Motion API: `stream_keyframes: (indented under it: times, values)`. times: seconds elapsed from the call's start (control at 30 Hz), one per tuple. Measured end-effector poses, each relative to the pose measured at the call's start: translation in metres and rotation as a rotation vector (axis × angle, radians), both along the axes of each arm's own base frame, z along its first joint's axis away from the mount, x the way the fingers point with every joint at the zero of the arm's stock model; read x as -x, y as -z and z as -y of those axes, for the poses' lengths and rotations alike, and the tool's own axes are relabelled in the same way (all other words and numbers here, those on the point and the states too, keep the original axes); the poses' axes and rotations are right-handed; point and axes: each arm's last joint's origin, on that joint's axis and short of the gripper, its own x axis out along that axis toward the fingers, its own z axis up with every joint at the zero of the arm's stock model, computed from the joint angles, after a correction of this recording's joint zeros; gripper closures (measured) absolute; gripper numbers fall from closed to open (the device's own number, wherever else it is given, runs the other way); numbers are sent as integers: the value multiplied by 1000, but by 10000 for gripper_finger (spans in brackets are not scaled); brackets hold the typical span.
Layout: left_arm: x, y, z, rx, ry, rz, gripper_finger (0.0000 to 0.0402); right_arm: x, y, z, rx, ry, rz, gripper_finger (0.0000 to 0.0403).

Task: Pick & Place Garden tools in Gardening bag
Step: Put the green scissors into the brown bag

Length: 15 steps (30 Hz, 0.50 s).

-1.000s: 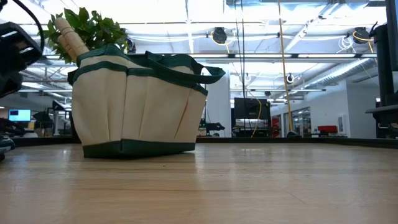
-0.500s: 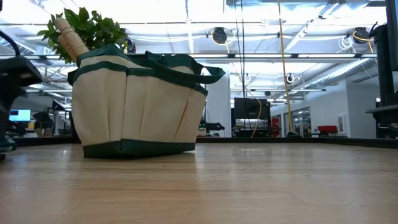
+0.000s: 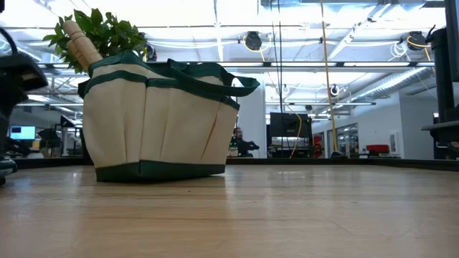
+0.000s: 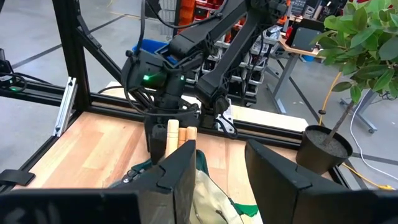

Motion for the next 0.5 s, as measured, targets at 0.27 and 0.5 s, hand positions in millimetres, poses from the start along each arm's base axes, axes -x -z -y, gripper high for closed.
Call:
stream_keyframes:
  times: [0.27,0.5]
  values:
    - [-1,-15,7,-12,35,-35,94,0,0,0,0,0,0,273]
    - [3,-1,15,-18,5,-154,94,0,0,0,0,0,0,273]
